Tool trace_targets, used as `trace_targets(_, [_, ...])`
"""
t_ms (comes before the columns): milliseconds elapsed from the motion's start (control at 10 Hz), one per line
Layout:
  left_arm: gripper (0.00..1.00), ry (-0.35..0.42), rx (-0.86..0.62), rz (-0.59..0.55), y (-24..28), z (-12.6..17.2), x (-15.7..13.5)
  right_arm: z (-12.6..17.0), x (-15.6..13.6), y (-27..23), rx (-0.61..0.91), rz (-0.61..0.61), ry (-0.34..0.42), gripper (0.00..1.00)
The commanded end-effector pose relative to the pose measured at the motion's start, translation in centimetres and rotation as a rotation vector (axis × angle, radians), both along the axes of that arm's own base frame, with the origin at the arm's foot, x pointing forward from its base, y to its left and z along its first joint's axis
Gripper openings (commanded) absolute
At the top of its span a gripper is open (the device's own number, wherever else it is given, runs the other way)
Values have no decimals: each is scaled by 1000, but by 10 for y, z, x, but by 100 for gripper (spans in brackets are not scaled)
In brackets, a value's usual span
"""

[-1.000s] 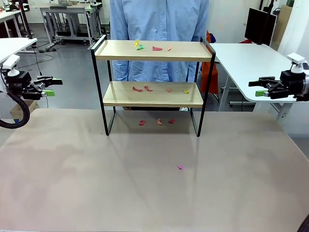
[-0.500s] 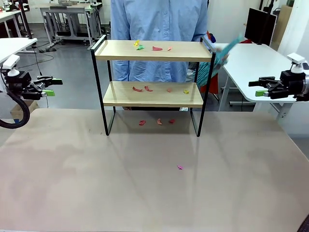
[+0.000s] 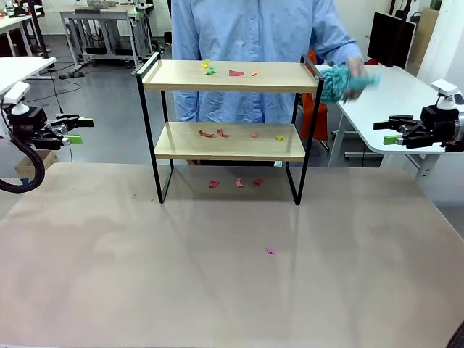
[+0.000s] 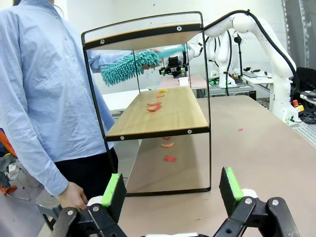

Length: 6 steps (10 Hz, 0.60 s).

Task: Clean the shelf.
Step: Pick up the Duster handed by the human.

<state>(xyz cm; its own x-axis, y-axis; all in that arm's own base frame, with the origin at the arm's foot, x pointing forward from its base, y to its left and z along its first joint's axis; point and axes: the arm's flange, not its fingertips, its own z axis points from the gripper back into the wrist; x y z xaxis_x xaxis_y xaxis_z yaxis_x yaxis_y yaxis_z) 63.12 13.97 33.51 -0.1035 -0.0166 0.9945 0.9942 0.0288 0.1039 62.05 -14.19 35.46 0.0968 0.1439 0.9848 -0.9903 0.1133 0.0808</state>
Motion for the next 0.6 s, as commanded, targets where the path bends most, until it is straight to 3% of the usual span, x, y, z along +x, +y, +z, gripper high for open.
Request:
trace_targets(0, [100, -7, 11, -4, 1, 2, 0, 1, 0, 0, -1, 1, -2, 100])
trace_targets(500, [100, -7, 11, -4, 1, 2, 0, 1, 0, 0, -1, 1, -2, 100])
